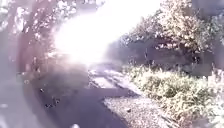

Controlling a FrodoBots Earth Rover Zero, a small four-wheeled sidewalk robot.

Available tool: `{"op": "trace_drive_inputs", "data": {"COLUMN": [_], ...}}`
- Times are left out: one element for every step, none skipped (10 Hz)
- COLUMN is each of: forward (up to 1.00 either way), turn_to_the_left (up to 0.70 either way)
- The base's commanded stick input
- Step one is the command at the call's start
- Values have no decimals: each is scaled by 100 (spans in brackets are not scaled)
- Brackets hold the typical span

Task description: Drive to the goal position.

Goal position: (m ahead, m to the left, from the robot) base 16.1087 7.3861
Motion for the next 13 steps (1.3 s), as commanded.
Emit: {"op": "trace_drive_inputs", "data": {"forward": [70, 70, 70, 70, 70, 70, 70, 70, 70, 70, 70, 70, 70], "turn_to_the_left": [0, 0, 0, 0, 0, 0, 0, 0, 0, 0, 0, 0, 0]}}
